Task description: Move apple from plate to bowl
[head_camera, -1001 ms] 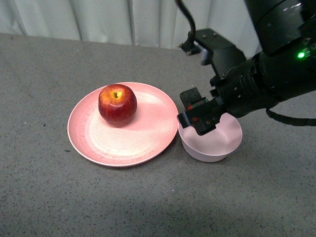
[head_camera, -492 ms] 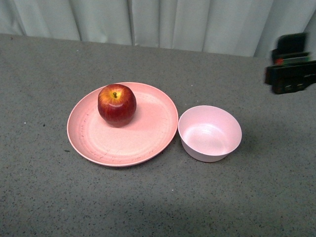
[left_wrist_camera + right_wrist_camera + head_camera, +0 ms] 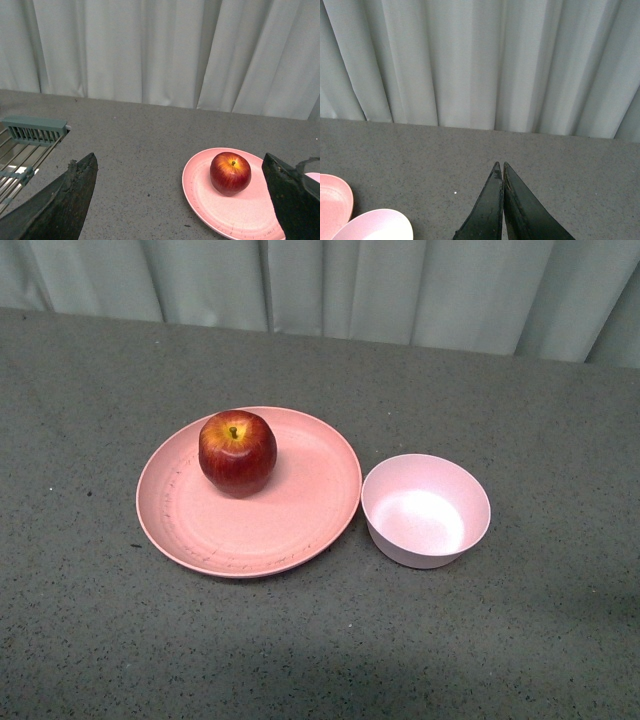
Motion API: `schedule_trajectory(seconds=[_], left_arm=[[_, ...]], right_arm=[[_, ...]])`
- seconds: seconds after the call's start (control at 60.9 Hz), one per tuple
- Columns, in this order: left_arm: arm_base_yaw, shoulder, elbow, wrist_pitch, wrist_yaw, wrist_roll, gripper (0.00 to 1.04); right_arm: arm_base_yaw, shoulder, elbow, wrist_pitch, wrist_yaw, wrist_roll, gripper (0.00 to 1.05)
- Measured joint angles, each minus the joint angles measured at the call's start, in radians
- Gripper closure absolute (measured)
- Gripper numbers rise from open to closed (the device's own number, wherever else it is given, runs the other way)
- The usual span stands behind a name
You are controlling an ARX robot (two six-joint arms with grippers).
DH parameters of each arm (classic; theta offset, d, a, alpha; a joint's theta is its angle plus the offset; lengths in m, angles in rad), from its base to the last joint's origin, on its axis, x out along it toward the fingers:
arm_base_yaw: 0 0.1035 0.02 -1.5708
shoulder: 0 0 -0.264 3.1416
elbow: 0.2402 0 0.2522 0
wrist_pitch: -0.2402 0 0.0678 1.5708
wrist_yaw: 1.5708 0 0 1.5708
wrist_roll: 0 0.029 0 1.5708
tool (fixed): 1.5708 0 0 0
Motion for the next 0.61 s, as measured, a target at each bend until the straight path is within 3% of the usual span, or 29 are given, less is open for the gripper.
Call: schedule_trajectory(seconds=[0.197, 0.295, 0.607], left_arm=[[0.000, 0.000, 0.000, 0.000, 0.000, 0.000, 0.07], [0.000, 0.000, 0.000, 0.000, 0.000, 0.000, 0.07], [0.000, 0.000, 0.000, 0.000, 0.000, 0.000, 0.07]], right_arm=[[-0.034, -0.160, -0.048, -0.110, -0.033, 0.002, 1.04], [-0.097, -0.244, -0.067, -0.177, -0.111, 0.002, 1.04], [-0.119, -0.480, -0.096, -0.377, -0.116, 0.002, 1.04]])
